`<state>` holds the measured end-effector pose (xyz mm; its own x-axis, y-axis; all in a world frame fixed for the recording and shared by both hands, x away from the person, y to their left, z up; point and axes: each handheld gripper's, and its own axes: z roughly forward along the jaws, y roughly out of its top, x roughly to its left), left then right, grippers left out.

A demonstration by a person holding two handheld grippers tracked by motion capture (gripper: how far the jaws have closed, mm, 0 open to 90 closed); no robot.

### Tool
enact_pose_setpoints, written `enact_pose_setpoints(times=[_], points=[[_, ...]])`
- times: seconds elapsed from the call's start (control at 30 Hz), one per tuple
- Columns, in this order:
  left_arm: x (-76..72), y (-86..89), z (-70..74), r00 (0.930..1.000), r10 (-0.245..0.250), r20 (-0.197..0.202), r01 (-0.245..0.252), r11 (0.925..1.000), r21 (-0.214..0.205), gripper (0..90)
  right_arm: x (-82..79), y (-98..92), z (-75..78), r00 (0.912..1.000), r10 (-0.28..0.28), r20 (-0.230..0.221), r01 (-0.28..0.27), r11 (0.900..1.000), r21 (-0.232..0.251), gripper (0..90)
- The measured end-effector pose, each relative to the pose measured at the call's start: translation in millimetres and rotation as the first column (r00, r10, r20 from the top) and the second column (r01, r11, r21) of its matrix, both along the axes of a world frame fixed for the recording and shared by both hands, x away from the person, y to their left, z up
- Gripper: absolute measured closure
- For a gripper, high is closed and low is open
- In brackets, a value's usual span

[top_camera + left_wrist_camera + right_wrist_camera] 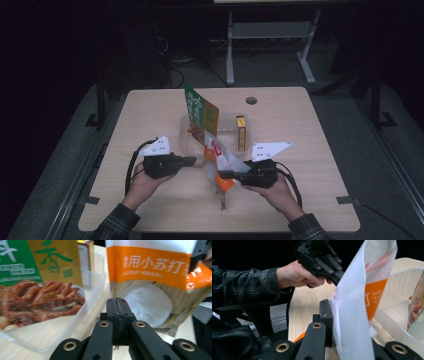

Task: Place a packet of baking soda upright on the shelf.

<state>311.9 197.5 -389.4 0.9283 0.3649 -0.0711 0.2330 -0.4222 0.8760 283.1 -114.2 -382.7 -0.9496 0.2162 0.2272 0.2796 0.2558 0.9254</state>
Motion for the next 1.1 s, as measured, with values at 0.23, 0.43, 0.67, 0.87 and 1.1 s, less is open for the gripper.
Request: enact_pose_setpoints(times=[0.23,0.43,0.67,0.87,1.1], points=[[3.7,-28.8,-5.0,0.9995,-0.03,0.004,0.03,0.9995,0.01,90.0,-2.6,6.9,3.2,0.9996,0.029,0.0,-0.029,0.9995,0.012,90.0],[3.2,-46.6,-14.1,0.9973,-0.073,-0.007,0.074,0.9969,0.029,90.0,-1.2,8.6,3.3,0.9985,0.053,0.012,-0.053,0.9986,0.005,90.0],[2.6,-53.2,-15.3,0.996,-0.088,-0.016,0.088,0.9957,0.03,89.9,-1.4,3.0,5.1,0.9991,0.039,0.014,-0.039,0.9992,0.003,90.0],[2.1,-49.2,-13.4,0.9965,-0.081,-0.019,0.082,0.9965,0.017,89.9,-0.2,-5.2,6.7,0.9997,0.011,0.021,-0.011,0.9999,0.011,90.0],[-2.8,-39.4,-9.9,0.996,-0.084,-0.031,0.084,0.9964,0.003,89.8,0.9,-16.1,12.2,0.9995,-0.022,0.024,0.022,0.9997,0.014,90.0]])
